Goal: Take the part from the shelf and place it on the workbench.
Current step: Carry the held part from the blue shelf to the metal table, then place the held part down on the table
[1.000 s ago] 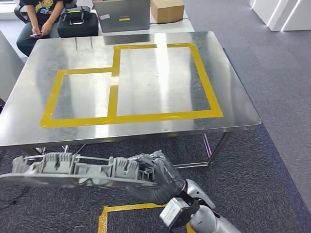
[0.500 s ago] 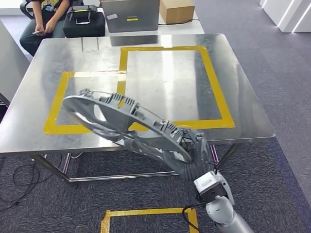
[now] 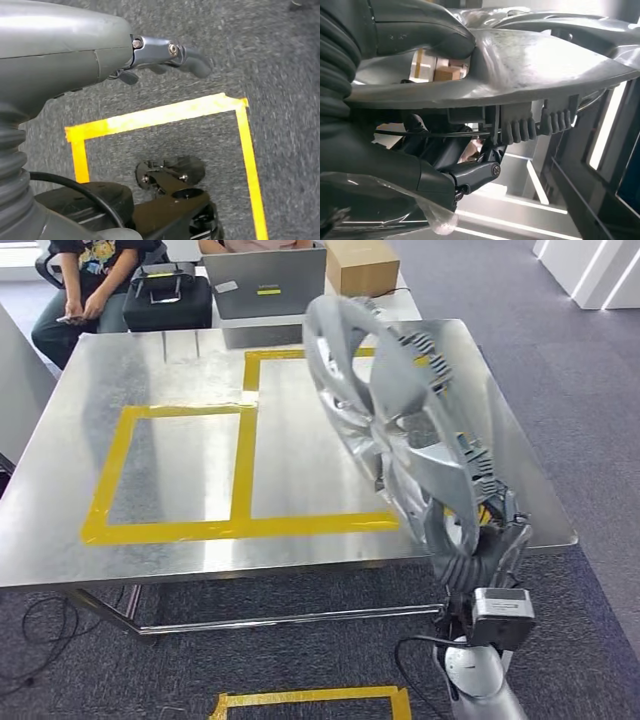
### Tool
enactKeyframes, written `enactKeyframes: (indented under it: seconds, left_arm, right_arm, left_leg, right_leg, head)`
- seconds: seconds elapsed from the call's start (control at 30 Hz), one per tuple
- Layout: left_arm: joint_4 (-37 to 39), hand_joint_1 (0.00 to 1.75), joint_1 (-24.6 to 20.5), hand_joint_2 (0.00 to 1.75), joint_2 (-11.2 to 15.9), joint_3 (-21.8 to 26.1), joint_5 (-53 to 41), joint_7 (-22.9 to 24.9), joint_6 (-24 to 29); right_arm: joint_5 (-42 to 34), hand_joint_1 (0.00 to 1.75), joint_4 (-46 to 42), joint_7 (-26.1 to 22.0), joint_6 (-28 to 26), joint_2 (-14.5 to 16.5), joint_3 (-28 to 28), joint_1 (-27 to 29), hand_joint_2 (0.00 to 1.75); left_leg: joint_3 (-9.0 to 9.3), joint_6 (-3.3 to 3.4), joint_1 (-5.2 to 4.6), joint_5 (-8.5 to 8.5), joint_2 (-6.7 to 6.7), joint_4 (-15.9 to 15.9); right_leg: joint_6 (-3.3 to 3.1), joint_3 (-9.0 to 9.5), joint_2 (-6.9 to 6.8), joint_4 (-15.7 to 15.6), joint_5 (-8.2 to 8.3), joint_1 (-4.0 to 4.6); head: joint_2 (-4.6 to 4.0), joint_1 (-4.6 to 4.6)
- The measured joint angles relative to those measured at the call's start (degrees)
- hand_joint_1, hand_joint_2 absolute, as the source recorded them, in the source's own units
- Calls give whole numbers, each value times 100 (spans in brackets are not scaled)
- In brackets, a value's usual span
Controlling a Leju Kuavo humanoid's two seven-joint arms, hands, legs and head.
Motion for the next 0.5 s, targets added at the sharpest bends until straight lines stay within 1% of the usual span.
enactKeyframes:
  seconds: [0.03, 0.07, 0.23, 0.27, 0.3, 0.33, 0.37, 0.4, 0.43, 0.47, 0.5]
  left_arm:
    - [0, 0, 2, 175, 0, 0, -2, 3, 1]
    - [-1, 0, 7, 175, 0, 0, -3, 5, 2]
    - [0, 0, 10, 175, -2, 0, -15, 3, 2]
    - [0, 0, 1, 175, -9, 0, -26, 2, 1]
    - [-1, 0, -5, 175, -16, 0, -38, 2, 1]
    - [-1, 0, -9, 175, -23, 0, -47, 3, -1]
    - [-1, 0, -13, 175, -28, 0, -55, 5, -4]
    - [-1, 0, -8, 175, -30, 0, -62, 8, -14]
    - [-1, 0, -5, 175, -33, 0, -73, 16, -28]
    - [-1, 0, -10, 175, -35, 0, -86, 31, -47]
    - [-1, 0, -17, 175, -36, 0, -102, 56, -68]
  right_arm:
    - [-11, 175, -31, 0, -42, 13, -46, 6, 175]
    - [-18, 175, -48, 0, -62, 20, -77, 10, 175]
    - [-20, 175, -66, 3, -77, 28, -115, 23, 175]
    - [9, 175, -73, 7, -95, 30, -140, 37, 175]
    - [39, 175, -79, 15, -113, 31, -170, 67, 175]
    - [75, 175, -81, 35, -128, 32, -198, 98, 175]
    - [120, 175, -78, 78, -136, 32, -223, 122, 175]
    - [150, 175, -72, 143, -123, 32, -233, 134, 175]
    - [199, 175, -63, 234, -99, 32, -238, 128, 175]
    - [263, 175, -34, 336, -67, 32, -241, 111, 175]
    - [347, 175, 8, 436, -33, 32, -243, 88, 175]
  left_leg:
    - [16, 37, -3, -37, -1, -26]
    - [14, 55, -6, -45, -4, -29]
    - [32, 87, 9, -54, -6, -51]
    - [59, 123, 15, -76, -2, -63]
    - [104, 161, 21, -116, -1, -75]
    - [159, 193, 23, -166, -4, -81]
    - [227, 217, 18, -230, -12, -82]
    - [302, 211, 18, -287, -27, -81]
    - [372, 194, 18, -337, -40, -81]
    - [421, 166, 8, -387, -49, -76]
    - [442, 135, -2, -425, -53, -68]
  right_leg:
    - [17, 12, -7, -17, -6, -3]
    - [29, 26, -11, -33, -10, -5]
    - [56, 58, -11, -40, -38, -10]
    - [75, -169, -8, 333, -172, -13]
    - [93, -515, -5, 839, -293, -16]
    - [104, -878, -3, 1310, -345, -19]
    - [109, -1198, -1, 1678, -297, -19]
    - [101, -1256, -1, 1541, -33, -20]
    - [87, -1165, -3, 1162, 277, -20]
    - [73, -1039, -2, 818, 505, -12]
    - [47, -920, 0, 521, 609, -5]
  head:
    - [0, 6]
    - [0, 13]
    - [0, 12]
    - [0, 26]
    - [0, 41]
    - [0, 56]
    - [0, 70]
    - [0, 73]
    - [0, 76]
    - [-1, 79]
    - [-1, 83]
